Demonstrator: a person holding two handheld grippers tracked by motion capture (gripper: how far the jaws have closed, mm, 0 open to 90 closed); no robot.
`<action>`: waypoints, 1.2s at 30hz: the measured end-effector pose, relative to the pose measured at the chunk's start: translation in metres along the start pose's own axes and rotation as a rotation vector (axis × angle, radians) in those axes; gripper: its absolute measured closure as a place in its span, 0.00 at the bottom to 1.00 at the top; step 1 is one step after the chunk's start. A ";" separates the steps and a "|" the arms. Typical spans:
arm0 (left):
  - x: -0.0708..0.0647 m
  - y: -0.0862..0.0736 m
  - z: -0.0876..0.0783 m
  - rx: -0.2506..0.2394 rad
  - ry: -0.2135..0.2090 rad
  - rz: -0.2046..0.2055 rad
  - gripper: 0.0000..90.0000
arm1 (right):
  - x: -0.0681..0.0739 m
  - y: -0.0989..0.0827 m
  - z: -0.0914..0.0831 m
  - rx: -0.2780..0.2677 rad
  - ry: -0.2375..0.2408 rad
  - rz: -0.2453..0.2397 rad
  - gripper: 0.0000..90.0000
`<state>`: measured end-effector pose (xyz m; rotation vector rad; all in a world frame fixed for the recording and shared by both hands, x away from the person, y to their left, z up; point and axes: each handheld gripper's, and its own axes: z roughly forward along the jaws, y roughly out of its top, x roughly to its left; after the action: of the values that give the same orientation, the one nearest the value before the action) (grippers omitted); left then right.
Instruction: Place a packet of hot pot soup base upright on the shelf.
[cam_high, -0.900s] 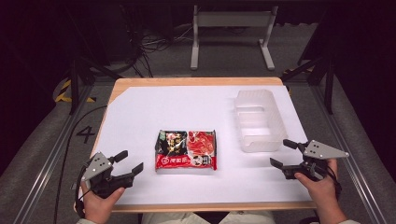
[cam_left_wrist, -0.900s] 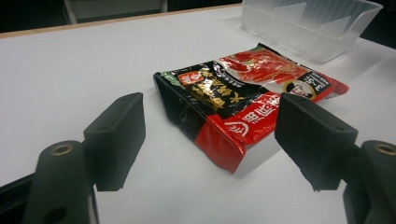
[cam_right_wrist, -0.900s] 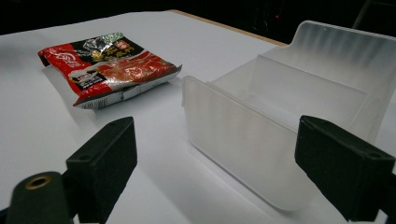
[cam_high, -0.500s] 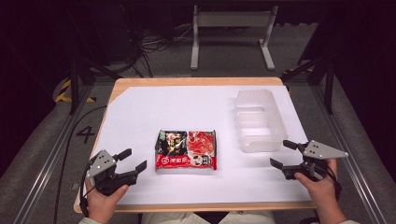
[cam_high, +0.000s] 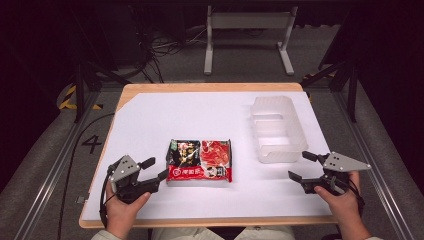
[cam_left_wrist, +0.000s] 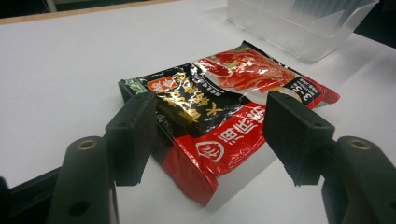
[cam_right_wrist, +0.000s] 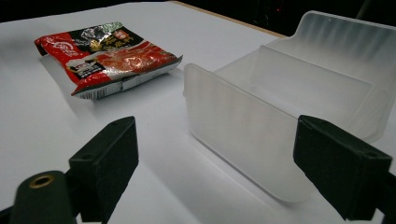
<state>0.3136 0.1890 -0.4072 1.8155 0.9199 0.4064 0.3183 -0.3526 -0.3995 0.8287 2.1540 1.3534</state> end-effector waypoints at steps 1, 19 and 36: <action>-0.001 0.000 0.002 0.000 0.010 0.002 0.40 | 0.000 0.000 0.000 0.002 0.001 -0.001 0.16; 0.016 -0.015 0.027 0.056 -0.001 -0.045 0.46 | 0.003 0.000 0.001 0.005 -0.002 -0.024 0.17; 0.017 -0.018 0.046 0.188 -0.035 -0.086 0.49 | 0.004 -0.001 0.003 0.008 0.019 -0.029 0.17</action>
<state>0.3464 0.1758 -0.4453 1.9388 1.0364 0.2404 0.3174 -0.3480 -0.4018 0.7886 2.1789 1.3439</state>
